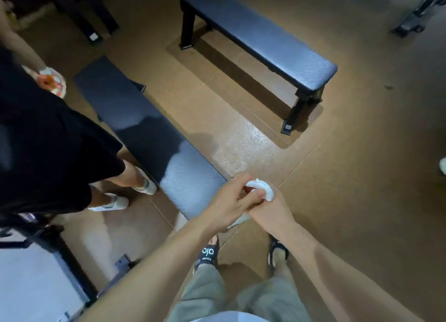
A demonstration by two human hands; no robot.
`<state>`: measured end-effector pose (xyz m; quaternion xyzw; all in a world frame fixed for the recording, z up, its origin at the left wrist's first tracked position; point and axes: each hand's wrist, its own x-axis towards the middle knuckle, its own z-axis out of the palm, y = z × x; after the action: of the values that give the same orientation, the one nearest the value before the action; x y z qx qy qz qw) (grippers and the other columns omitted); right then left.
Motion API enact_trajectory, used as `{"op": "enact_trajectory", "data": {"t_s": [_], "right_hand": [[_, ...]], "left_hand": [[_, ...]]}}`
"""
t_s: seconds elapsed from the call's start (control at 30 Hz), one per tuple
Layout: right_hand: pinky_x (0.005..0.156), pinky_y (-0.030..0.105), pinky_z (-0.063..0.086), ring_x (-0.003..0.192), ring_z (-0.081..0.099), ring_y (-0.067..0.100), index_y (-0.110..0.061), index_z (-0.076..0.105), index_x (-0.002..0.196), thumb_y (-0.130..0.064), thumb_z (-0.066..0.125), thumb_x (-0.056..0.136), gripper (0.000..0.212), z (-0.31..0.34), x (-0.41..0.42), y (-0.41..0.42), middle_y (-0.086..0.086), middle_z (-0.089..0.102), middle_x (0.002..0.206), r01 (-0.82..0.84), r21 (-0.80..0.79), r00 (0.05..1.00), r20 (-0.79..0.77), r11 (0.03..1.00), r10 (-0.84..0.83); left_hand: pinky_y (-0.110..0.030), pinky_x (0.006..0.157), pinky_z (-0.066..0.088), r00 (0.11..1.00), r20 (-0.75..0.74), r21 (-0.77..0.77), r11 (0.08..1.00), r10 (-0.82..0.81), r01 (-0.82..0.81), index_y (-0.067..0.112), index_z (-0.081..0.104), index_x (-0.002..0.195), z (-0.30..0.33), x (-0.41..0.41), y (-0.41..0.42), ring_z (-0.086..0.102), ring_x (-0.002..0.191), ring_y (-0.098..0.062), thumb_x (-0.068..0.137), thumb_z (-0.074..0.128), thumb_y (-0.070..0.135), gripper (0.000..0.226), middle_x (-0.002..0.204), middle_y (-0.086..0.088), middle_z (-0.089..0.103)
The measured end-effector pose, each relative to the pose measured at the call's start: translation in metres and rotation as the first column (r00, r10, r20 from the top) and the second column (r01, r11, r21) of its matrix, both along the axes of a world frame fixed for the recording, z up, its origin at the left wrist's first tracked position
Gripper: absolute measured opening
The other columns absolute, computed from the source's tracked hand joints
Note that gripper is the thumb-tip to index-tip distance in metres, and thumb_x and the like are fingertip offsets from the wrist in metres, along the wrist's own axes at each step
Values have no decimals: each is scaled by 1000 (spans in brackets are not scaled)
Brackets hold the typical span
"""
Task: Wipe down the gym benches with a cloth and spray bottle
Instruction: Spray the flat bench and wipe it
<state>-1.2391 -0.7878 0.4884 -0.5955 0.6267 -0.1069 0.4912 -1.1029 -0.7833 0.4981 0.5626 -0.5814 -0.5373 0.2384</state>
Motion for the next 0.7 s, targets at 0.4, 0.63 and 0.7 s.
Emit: {"op": "enact_trajectory", "data": {"t_s": [0.4, 0.63, 0.7], "right_hand": [[82, 3, 44, 112, 52, -12, -51, 34, 152, -14, 63, 95, 74, -93, -46, -53, -32, 43, 134, -416, -49, 882, 221, 908, 416], [66, 32, 43, 80, 60, 21, -22, 58, 120, -4, 81, 69, 58, -206, -29, -60, -1, 58, 120, -776, -317, 626, -277, 546, 729], [62, 32, 36, 72, 55, 23, -19, 58, 109, 2, 76, 65, 52, -240, -20, -63, 0, 56, 114, -813, -236, 582, -295, 532, 758]], "left_hand": [[-18, 76, 49, 781, -105, 316, 766, 615, -560, 20, 49, 111, -84, -48, 14, 65, 84, -2, 103, 58, 35, 19, 87, 10, 73], [-31, 98, 45, 684, 257, 418, 559, 683, -716, 24, 43, 139, -219, -12, 37, 58, 119, -17, 98, 54, 59, 55, 131, -4, 60], [-41, 112, 39, 715, 374, 438, 568, 590, -697, 23, 30, 154, -255, 0, 45, 49, 135, -27, 98, 54, 59, 71, 150, -11, 47]]}}
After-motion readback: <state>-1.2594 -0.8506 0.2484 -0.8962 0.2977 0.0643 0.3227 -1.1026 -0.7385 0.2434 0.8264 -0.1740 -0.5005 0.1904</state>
